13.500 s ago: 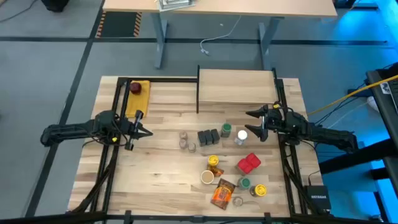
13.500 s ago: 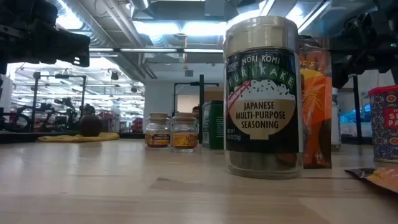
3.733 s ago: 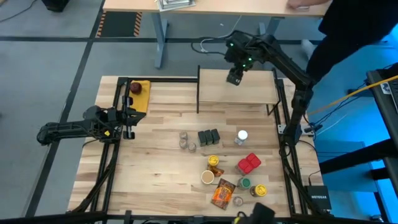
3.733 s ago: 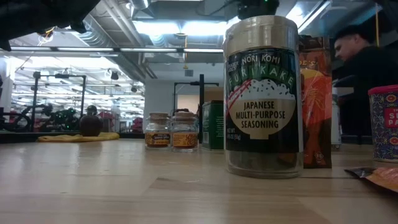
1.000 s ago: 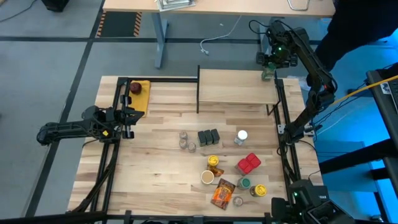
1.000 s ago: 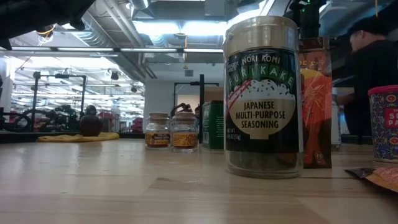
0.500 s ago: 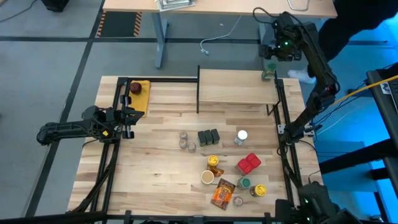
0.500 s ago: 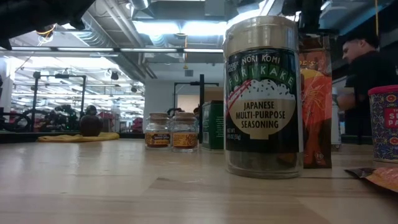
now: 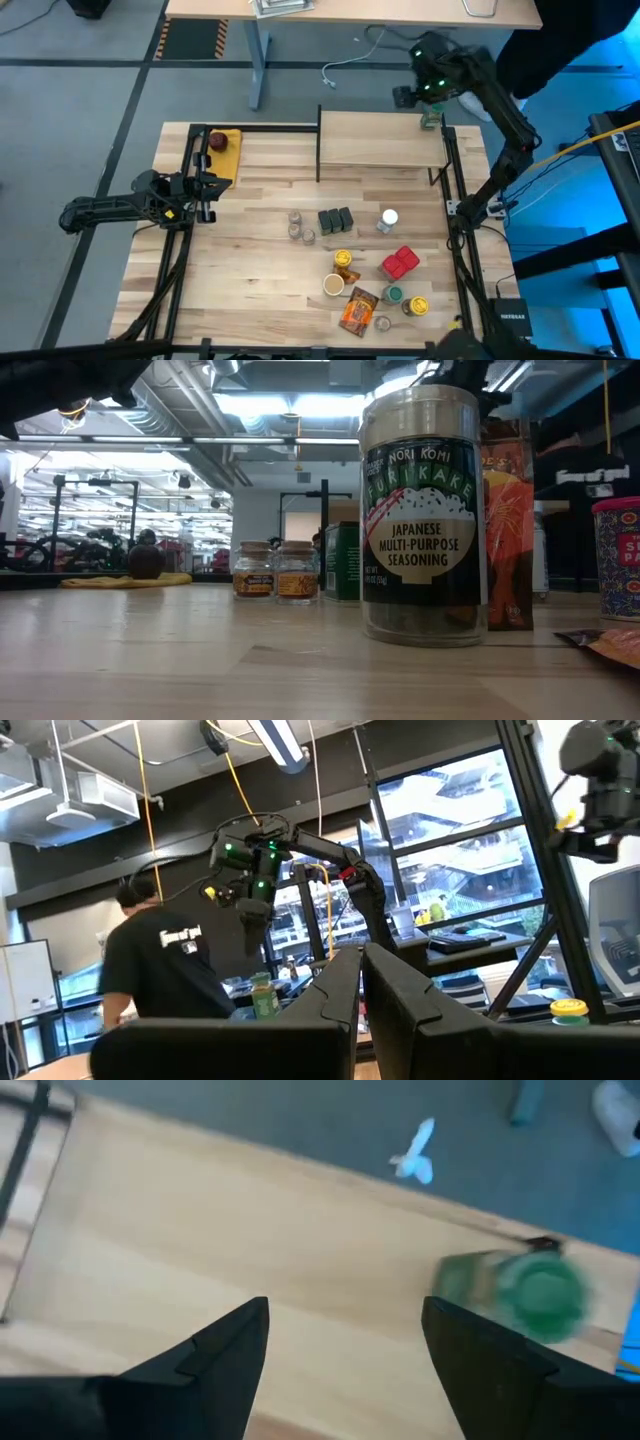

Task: Shelf spices
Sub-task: Put the top green seasoning bottle on the shelf

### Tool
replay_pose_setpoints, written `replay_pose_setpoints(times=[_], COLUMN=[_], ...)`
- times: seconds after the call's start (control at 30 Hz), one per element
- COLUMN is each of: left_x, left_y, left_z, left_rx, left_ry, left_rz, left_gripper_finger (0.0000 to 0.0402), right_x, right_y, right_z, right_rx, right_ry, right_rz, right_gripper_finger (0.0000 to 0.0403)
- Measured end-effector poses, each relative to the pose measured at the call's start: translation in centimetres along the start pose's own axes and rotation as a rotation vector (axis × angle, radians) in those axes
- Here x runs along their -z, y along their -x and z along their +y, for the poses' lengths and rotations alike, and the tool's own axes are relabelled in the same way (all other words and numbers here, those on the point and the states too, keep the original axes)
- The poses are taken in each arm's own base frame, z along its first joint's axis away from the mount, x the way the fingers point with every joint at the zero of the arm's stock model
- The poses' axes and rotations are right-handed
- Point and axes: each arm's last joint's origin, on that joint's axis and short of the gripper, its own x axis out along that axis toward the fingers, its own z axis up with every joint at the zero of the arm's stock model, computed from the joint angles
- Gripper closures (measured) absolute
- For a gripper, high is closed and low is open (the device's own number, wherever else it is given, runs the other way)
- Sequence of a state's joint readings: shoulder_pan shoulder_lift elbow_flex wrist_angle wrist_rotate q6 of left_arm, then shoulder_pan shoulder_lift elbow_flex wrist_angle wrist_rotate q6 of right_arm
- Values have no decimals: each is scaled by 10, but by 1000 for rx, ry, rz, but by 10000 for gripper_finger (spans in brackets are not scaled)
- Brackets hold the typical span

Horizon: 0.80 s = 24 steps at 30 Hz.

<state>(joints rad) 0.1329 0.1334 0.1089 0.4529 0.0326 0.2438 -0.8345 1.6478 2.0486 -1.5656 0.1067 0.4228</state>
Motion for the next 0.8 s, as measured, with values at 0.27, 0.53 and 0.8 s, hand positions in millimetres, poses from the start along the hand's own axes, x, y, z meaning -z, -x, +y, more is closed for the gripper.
replay_pose_setpoints(times=[0.27,0.53,0.8], left_x=[0,0,0], left_y=[0,0,0], left_z=[0,0,0], left_rx=[0,0,0], left_ry=[-2,-13,-9], left_rz=[0,0,1], left_gripper_finger=[391,391,391], right_x=[7,6,10], right_y=[-47,-76,-91], right_z=[15,19,17], right_rx=[109,121,178], right_ry=[33,39,49], right_rz=[129,122,129], right_gripper_finger=[132,132,132])
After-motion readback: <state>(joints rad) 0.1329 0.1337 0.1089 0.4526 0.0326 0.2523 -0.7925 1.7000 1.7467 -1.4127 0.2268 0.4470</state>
